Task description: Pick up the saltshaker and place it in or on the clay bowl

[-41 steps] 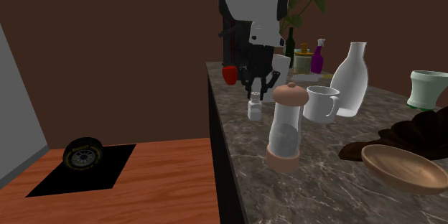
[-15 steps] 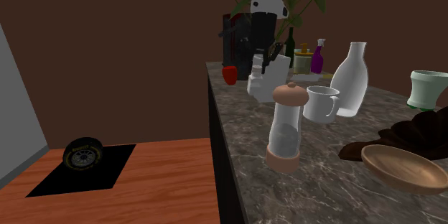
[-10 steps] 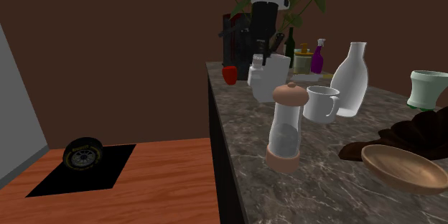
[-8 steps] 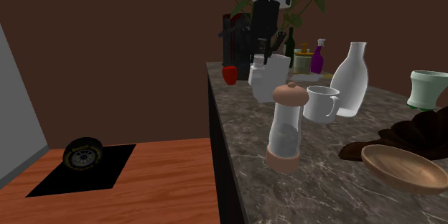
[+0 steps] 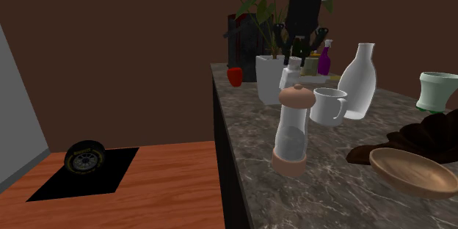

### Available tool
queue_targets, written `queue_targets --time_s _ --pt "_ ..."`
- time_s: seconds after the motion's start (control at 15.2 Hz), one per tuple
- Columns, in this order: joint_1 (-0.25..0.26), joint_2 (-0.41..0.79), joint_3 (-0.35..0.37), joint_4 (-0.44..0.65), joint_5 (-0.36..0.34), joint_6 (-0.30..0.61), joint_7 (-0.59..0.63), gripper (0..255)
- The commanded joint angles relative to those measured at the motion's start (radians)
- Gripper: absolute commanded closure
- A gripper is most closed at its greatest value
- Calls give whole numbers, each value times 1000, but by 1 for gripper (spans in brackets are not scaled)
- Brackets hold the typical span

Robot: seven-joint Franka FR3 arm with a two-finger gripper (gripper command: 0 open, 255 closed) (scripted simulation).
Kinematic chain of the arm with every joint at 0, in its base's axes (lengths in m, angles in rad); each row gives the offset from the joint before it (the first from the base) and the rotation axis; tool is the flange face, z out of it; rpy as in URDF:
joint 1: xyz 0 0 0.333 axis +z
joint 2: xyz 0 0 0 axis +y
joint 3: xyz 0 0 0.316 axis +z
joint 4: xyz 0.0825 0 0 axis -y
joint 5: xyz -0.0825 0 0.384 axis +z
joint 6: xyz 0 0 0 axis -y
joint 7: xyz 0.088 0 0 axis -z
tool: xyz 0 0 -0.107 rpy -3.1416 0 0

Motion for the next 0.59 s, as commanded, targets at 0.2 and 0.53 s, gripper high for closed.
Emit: queue_targets --time_s 0.2,0.53 --pt "-58 -102 -39 -115 -9 9 -98 255" --pt "-116 -173 -84 -191 -24 10 -199 255"
